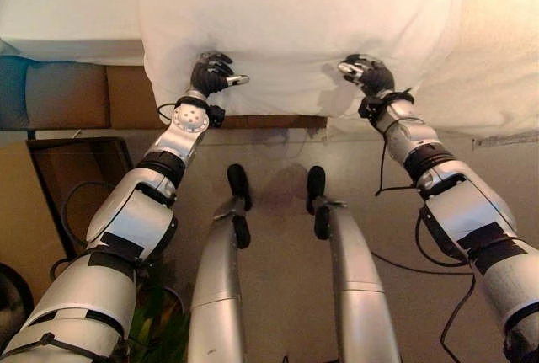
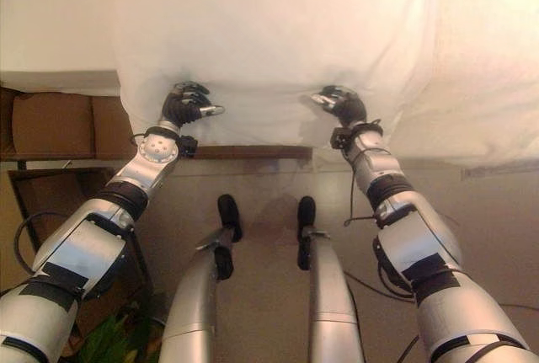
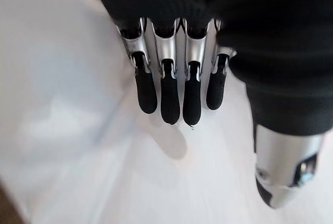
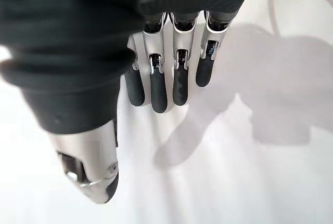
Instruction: Make the bed
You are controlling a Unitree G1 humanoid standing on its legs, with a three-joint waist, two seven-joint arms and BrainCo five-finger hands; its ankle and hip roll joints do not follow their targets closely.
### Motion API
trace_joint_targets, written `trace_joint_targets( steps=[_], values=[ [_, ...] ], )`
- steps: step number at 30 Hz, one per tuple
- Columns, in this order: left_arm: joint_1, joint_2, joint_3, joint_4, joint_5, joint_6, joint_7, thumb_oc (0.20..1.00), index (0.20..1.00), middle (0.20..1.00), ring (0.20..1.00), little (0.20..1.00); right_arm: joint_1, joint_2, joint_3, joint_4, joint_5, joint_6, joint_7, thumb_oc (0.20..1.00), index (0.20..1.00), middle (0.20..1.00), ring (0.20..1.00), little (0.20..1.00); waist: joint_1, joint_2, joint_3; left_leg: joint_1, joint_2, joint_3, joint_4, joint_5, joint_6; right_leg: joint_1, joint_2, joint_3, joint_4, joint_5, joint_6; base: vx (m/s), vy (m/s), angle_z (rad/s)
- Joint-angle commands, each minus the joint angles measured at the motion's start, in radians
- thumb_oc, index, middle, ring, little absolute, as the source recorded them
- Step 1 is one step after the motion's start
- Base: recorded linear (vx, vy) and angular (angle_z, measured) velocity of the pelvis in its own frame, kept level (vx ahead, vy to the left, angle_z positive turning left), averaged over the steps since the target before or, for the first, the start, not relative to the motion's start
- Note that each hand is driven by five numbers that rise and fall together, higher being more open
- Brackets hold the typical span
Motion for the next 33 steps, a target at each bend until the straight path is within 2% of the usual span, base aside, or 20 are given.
trace_joint_targets(
  steps=[1, 6, 8, 9, 12, 14, 15, 18, 19, 21, 22, 23, 24, 26, 27, 29, 33],
  values=[
    [-0.049, 0.094, 0.108, 0.029, 0.028, -0.043, 0.085, 1.000, 1.000, 1.000, 1.000, 1.000, -0.011, -0.108, -0.060, 0.020, 0.008, -0.080, -0.051, 1.000, 1.000, 1.000, 1.000, 1.000, 0.001, 0.024, -0.044, 0.082, -0.033, 0.035, -0.032, -0.064, -0.022, 0.109, 0.007, -0.010, -0.165, 0.073, 0.098, 0.01, -0.033, 0.04],
    [0.016, 0.145, 0.152, 0.020, 0.035, -0.026, 0.094, 1.000, 1.000, 1.000, 1.000, 1.000, 0.062, -0.193, -0.106, 0.045, -0.029, -0.064, -0.079, 1.000, 1.000, 1.000, 1.000, 1.000, 0.006, 0.033, -0.045, 0.181, -0.041, 0.027, -0.136, -0.027, -0.035, 0.207, 0.011, -0.026, -0.255, 0.094, 0.112, 0.01, -0.059, 0.03],
    [0.095, 0.129, 0.244, 0.067, -0.035, -0.010, 0.109, 1.000, 1.000, 1.000, 1.000, 1.000, 0.134, -0.209, -0.150, 0.063, -0.076, -0.048, -0.108, 1.000, 1.000, 1.000, 1.000, 1.000, 0.009, 0.029, -0.045, 0.255, -0.046, 0.016, -0.185, 0.000, -0.048, 0.290, 0.017, -0.036, -0.299, 0.101, 0.113, 0.06, -0.120, 0.04],
    [0.120, 0.121, 0.252, 0.070, -0.037, -0.004, 0.107, 1.000, 1.000, 1.000, 1.000, 1.000, 0.153, -0.203, -0.162, 0.060, -0.077, -0.046, -0.114, 1.000, 1.000, 1.000, 1.000, 1.000, 0.007, 0.032, -0.051, 0.276, -0.048, 0.013, -0.203, 0.009, -0.046, 0.307, 0.019, -0.038, -0.313, 0.106, 0.111, 0.06, -0.090, 0.02],
    [0.240, 0.062, 0.308, 0.085, -0.065, 0.004, 0.098, 1.000, 1.000, 1.000, 1.000, 1.000, 0.277, -0.143, -0.225, 0.043, -0.076, -0.057, -0.140, 1.000, 1.000, 1.000, 1.000, 1.000, 0.007, 0.027, -0.067, 0.398, -0.056, 0.003, -0.279, 0.023, -0.051, 0.425, 0.028, -0.044, -0.375, 0.109, 0.115, 0.09, -0.056, 0.01],
    [0.273, 0.050, 0.319, 0.079, -0.074, 0.000, 0.095, 1.000, 1.000, 1.000, 1.000, 1.000, 0.313, -0.126, -0.231, 0.030, -0.085, -0.056, -0.141, 1.000, 1.000, 1.000, 1.000, 1.000, 0.007, 0.025, -0.076, 0.425, -0.058, -0.001, -0.301, 0.037, -0.051, 0.449, 0.032, -0.043, -0.393, 0.121, 0.114, 0.09, -0.042, 0.02],
    [0.373, -0.010, 0.335, 0.054, -0.084, -0.002, 0.064, 1.000, 1.000, 1.000, 1.000, 1.000, 0.407, -0.089, -0.243, 0.011, -0.113, -0.053, -0.134, 1.000, 1.000, 1.000, 1.000, 1.000, 0.009, 0.020, -0.100, 0.502, -0.058, -0.002, -0.362, 0.051, -0.057, 0.525, 0.035, -0.048, -0.445, 0.132, 0.118, 0.12, -0.053, 0.03],
    [0.460, -0.053, 0.304, 0.046, -0.028, 0.004, 0.039, 1.000, 1.000, 1.000, 1.000, 1.000, 0.516, -0.036, -0.235, -0.018, -0.157, -0.049, -0.113, 1.000, 1.000, 1.000, 1.000, 1.000, 0.009, 0.015, -0.120, 0.588, -0.055, -0.002, -0.430, 0.082, -0.069, 0.610, 0.042, -0.051, -0.503, 0.146, 0.120, 0.12, -0.065, 0.06],
    [0.537, -0.116, 0.293, 0.048, 0.017, 0.010, 0.010, 1.000, 1.000, 1.000, 1.000, 1.000, 0.602, 0.011, -0.243, -0.004, -0.181, -0.045, -0.089, 1.000, 1.000, 1.000, 1.000, 1.000, 0.012, 0.016, -0.147, 0.658, -0.054, -0.004, -0.487, 0.097, -0.074, 0.682, 0.046, -0.059, -0.550, 0.153, 0.123, 0.08, -0.023, 0.06],
    [0.537, -0.116, 0.292, 0.048, 0.017, 0.010, 0.010, 1.000, 1.000, 1.000, 1.000, 1.000, 0.603, 0.011, -0.243, -0.005, -0.181, -0.045, -0.089, 1.000, 1.000, 1.000, 1.000, 1.000, 0.012, 0.017, -0.149, 0.658, -0.053, -0.004, -0.491, 0.100, -0.074, 0.682, 0.047, -0.060, -0.554, 0.157, 0.123, 0.07, -0.009, 0.03],
    [0.635, -0.179, 0.271, 0.064, 0.039, 0.024, -0.073, 1.000, 1.000, 1.000, 1.000, 1.000, 0.708, 0.067, -0.245, -0.008, -0.225, -0.031, -0.064, 1.000, 1.000, 1.000, 1.000, 1.000, 0.002, 0.015, -0.192, 0.724, -0.042, -0.001, -0.536, 0.115, -0.081, 0.747, 0.052, -0.058, -0.598, 0.166, 0.125, 0.09, 0.018, 0.05],
    [0.672, -0.206, 0.257, 0.070, 0.047, 0.030, -0.123, 1.000, 1.000, 1.000, 1.000, 1.000, 0.738, 0.085, -0.238, -0.001, -0.263, -0.026, -0.059, 1.000, 1.000, 1.000, 1.000, 1.000, 0.000, 0.017, -0.209, 0.746, -0.036, -0.001, -0.549, 0.113, -0.080, 0.766, 0.052, -0.058, -0.608, 0.166, 0.126, 0.09, 0.018, 0.06],
    [0.673, -0.206, 0.257, 0.070, 0.047, 0.030, -0.123, 1.000, 1.000, 1.000, 1.000, 1.000, 0.740, 0.086, -0.238, -0.002, -0.263, -0.026, -0.059, 1.000, 1.000, 1.000, 1.000, 1.000, 0.000, 0.017, -0.209, 0.748, -0.036, -0.001, -0.550, 0.114, -0.080, 0.768, 0.052, -0.058, -0.610, 0.166, 0.126, 0.06, 0.034, 0.04],
    [0.764, -0.260, 0.249, 0.086, 0.057, 0.049, -0.207, 1.000, 1.000, 1.000, 1.000, 1.000, 0.828, 0.130, -0.245, 0.014, -0.334, -0.011, -0.036, 1.000, 1.000, 1.000, 1.000, 1.000, -0.006, 0.015, -0.257, 0.797, -0.028, 0.005, -0.565, 0.109, -0.079, 0.824, 0.055, -0.055, -0.647, 0.176, 0.127, 0.06, 0.029, 0.02],
    [0.764, -0.260, 0.249, 0.085, 0.057, 0.049, -0.207, 1.000, 1.000, 1.000, 1.000, 1.000, 0.829, 0.130, -0.245, 0.014, -0.334, -0.011, -0.036, 1.000, 1.000, 1.000, 1.000, 1.000, -0.006, 0.015, -0.257, 0.798, -0.028, 0.005, -0.565, 0.109, -0.079, 0.825, 0.055, -0.056, -0.648, 0.177, 0.127, 0.06, 0.014, 0.03],
    [0.815, -0.293, 0.246, 0.127, 0.078, 0.064, -0.258, 1.000, 1.000, 1.000, 1.000, 1.000, 0.882, 0.156, -0.247, 0.038, -0.379, 0.002, -0.017, 1.000, 1.000, 1.000, 1.000, 1.000, -0.012, 0.013, -0.294, 0.822, -0.025, 0.009, -0.565, 0.095, -0.077, 0.861, 0.054, -0.050, -0.686, 0.190, 0.132, 0.05, 0.025, -0.02],
    [0.915, -0.368, 0.252, 0.220, 0.166, 0.110, -0.286, 1.000, 1.000, 1.000, 1.000, 1.000, 0.990, 0.224, -0.250, 0.085, -0.440, 0.021, 0.009, 1.000, 1.000, 1.000, 1.000, 1.000, -0.017, 0.006, -0.379, 0.882, -0.023, 0.014, -0.565, 0.061, -0.072, 0.940, 0.046, -0.042, -0.745, 0.208, 0.138, 0.09, 0.056, -0.06]
  ],
)
